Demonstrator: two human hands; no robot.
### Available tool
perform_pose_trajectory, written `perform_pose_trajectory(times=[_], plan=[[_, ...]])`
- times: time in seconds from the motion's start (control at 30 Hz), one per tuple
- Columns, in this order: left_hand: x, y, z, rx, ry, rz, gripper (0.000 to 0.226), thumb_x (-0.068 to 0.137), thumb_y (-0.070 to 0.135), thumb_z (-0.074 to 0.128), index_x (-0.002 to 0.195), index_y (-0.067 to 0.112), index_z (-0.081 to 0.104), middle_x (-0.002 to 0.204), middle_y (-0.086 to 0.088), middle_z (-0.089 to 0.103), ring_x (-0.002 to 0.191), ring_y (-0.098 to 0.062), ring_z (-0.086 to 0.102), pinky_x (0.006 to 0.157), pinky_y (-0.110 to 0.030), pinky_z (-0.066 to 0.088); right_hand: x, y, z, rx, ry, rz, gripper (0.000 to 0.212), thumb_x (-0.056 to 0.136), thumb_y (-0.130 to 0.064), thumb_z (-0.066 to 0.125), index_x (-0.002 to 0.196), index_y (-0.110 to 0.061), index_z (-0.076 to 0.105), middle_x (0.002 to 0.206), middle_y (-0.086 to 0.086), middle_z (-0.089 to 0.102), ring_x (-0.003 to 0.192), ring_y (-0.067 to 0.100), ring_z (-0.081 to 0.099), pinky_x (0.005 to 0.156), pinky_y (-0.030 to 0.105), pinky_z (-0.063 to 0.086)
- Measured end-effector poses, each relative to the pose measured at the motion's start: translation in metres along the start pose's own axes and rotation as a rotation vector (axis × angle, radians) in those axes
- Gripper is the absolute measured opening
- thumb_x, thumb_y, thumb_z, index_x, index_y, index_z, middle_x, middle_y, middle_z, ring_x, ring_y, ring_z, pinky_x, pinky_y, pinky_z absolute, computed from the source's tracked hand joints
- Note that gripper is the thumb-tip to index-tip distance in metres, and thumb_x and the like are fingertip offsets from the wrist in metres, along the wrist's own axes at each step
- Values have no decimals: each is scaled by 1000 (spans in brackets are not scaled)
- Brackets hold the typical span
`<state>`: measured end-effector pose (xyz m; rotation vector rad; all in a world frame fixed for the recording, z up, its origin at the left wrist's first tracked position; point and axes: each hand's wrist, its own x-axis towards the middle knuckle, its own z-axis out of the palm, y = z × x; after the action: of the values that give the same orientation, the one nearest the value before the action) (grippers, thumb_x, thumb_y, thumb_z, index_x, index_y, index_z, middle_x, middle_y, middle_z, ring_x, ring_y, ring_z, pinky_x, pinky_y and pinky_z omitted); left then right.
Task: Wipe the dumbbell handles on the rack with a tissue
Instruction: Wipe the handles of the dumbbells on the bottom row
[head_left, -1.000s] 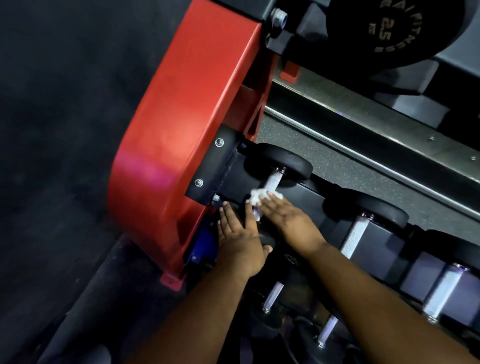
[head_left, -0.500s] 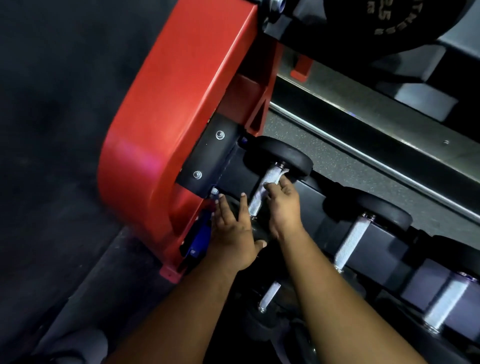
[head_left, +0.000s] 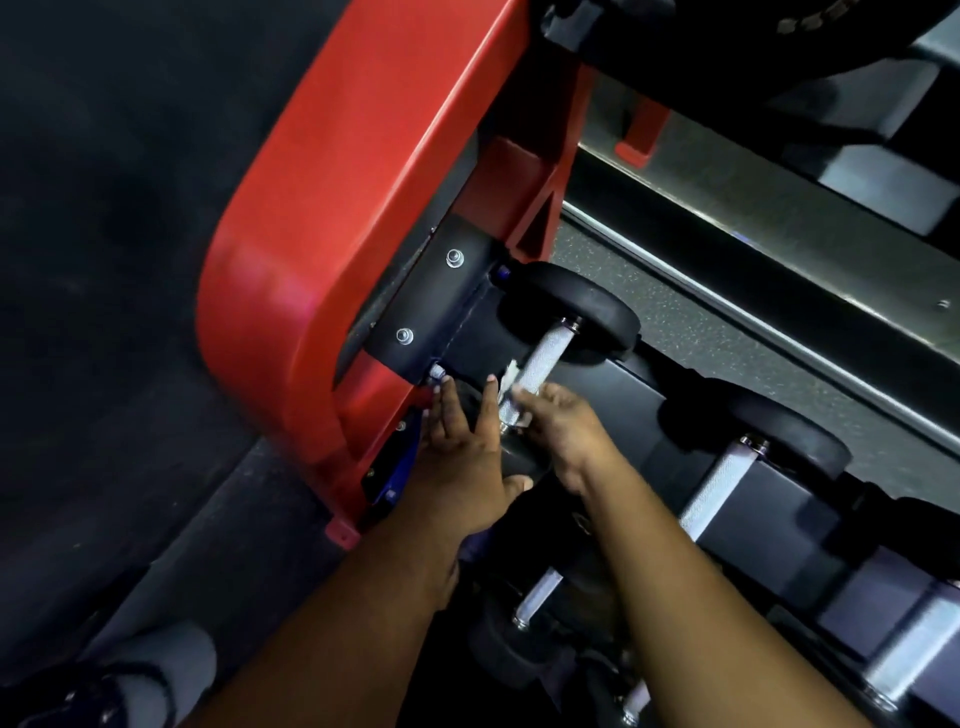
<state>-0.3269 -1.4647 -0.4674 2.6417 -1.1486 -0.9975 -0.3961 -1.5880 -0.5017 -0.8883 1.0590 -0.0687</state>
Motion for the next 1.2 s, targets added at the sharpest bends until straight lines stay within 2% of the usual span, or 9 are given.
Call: perform_pose_trajectory(times=[0.17,0.27,0.4,0.5,0.6,0.7,0.83,1.0,1.2], plan=[[2,-1,2,1,6,-9,126,81,62,71,156,27,-24,160,-28,-28,152,-43,-12,124,-47,-2,-18,19,-9,-265,237,-278,10,90,-13,67,92,-11,76,85,6,77,73,17,65,71,38,53],[3,-1,2,13,7,-18,127,81,63,70,156,27,-25,161,-28,-26,153,-42,-12,125,-48,-2,-19,3,-14,-781,383,-795,30,90,-5,60,115,-15,74,114,3,74,101,10,68,94,25,51],[4,-3,3,18,-3,-19,127,81,64,69,155,27,-28,161,-28,-25,153,-39,-16,125,-49,-3,15,-10,-21,-1621,104,-1153,51,87,-16,34,124,-8,68,134,14,63,130,32,56,111,51,37],[5,-5,6,6,7,-13,128,80,64,71,155,28,-26,161,-26,-26,153,-38,-16,125,-52,0,14,1,-29,-1895,-192,-1247,53,85,-20,36,126,-10,68,133,10,65,130,28,56,112,52,35],[5,-6,9,-11,37,1,128,78,64,72,156,28,-23,162,-26,-25,153,-37,-15,125,-53,1,7,2,-44,-1798,-274,-1335,48,81,-18,67,128,-9,67,133,10,64,129,28,57,111,49,35],[5,-7,10,-12,73,14,129,77,65,73,158,27,-19,163,-26,-20,154,-37,-13,125,-53,0,-4,10,-47,-1753,-194,-1181,63,69,-16,83,130,-10,65,136,11,62,127,29,58,107,48,44],[2,-8,12,-29,115,11,130,75,64,75,158,26,-18,164,-25,-16,154,-36,-11,125,-52,-1,-35,34,-34,-1505,57,-939,62,75,-13,78,134,-21,61,142,1,58,132,17,54,105,36,47],[-18,-16,19,-150,224,30,125,81,61,72,159,21,-17,169,-14,-4,156,-26,-2,126,-50,3,-79,48,-24,-892,301,-961,47,83,12,59,122,-10,71,131,3,66,126,10,59,108,35,46],[-78,-63,58,-260,202,6,105,90,60,61,161,21,-6,170,-7,-6,156,-22,-1,126,-48,5,-117,87,-5,-996,199,-1067,43,87,12,62,122,-10,71,133,3,65,128,12,57,108,35,46]])
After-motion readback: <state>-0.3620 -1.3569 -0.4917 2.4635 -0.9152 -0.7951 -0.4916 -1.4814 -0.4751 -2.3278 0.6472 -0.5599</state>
